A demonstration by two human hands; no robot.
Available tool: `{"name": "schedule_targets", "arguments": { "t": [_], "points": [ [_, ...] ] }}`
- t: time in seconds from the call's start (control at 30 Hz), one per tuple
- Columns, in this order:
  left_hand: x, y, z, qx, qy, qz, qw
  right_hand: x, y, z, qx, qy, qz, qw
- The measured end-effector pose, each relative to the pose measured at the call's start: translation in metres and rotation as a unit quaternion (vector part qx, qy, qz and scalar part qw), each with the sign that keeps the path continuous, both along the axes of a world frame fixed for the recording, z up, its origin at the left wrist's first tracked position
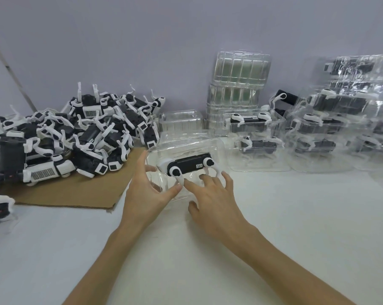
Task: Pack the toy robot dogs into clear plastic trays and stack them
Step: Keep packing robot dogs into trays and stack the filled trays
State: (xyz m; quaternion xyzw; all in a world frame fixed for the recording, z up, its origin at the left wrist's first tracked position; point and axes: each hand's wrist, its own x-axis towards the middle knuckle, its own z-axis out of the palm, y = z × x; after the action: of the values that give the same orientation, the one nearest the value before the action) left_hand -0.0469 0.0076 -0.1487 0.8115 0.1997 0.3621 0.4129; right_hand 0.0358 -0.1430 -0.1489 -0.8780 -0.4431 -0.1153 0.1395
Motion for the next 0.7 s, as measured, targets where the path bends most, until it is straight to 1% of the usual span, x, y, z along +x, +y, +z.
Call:
{"name": "schedule_targets", "arguments": {
  "t": [0.1, 0.2, 0.27, 0.4, 0.47, 0.53, 0.6, 0.7],
  "points": [
    [0.0, -0.003, 0.001, -0.018, 0.01, -0.03, 0.999, 0.002, -0.002, 0.001, -0.012, 0.027, 0.032, 0.999],
    [0.0, -0.003, 0.002, -0.04, -0.028, -0.063, 0.997, 0.008, -0.004, 0.003, 0.007, 0.056, 0.083, 0.995],
    [0.0, 0.001, 0.004, -0.047, -0.041, -0.062, 0.996, 0.011, -0.005, 0.006, 0.02, 0.058, 0.104, 0.993],
    [0.002, 0.012, 0.001, -0.071, -0.007, -0.037, 0.997, 0.011, -0.007, 0.008, 0.017, 0.058, 0.11, 0.992],
    [0.0, 0.016, 0.002, -0.11, 0.01, -0.032, 0.993, 0.009, -0.008, 0.012, 0.044, 0.051, 0.108, 0.992],
    [-0.003, 0.021, 0.005, -0.169, 0.016, -0.03, 0.985, 0.007, -0.009, 0.017, 0.095, 0.024, 0.096, 0.99],
    [-0.004, 0.024, 0.006, -0.214, -0.006, -0.021, 0.977, 0.005, -0.012, 0.02, 0.143, 0.004, 0.084, 0.986],
    [-0.005, 0.027, 0.008, -0.231, -0.023, -0.024, 0.972, 0.002, -0.013, 0.021, 0.182, -0.006, 0.094, 0.979]
  ]
}}
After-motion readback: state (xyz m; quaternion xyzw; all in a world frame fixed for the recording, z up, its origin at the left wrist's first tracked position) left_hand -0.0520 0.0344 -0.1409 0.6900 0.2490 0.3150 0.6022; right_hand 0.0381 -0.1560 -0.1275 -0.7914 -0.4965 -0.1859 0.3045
